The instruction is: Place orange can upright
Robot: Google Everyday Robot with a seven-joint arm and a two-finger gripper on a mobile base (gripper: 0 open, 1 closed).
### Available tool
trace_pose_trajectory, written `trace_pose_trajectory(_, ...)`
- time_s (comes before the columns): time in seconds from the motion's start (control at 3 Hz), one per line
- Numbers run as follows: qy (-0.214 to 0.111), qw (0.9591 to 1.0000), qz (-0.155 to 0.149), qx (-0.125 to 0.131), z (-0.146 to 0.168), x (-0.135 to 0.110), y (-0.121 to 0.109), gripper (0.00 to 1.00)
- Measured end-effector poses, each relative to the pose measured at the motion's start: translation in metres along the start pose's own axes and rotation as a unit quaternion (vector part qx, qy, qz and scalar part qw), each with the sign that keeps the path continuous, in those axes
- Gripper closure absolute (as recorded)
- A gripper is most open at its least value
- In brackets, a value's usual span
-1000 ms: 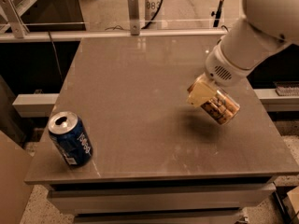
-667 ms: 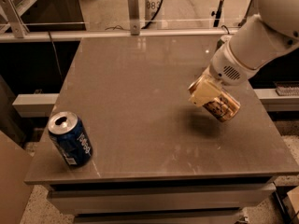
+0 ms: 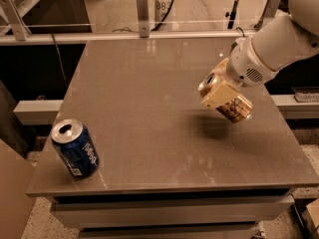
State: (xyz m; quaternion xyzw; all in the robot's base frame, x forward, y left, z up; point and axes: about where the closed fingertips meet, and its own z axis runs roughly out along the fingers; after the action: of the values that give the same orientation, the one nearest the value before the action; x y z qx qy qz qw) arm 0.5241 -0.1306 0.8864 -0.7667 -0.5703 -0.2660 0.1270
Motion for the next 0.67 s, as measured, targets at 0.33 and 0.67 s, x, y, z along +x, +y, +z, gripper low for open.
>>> trace_pose_trajectory(0.33,0.039,0.9990,-0.020,0.002,-0.003,0.017,0.002,1.00)
trace_pose_trajectory(0.67,0.077,0.9967,-0.027,0.002,-0.007,0.032,0.005,1.00)
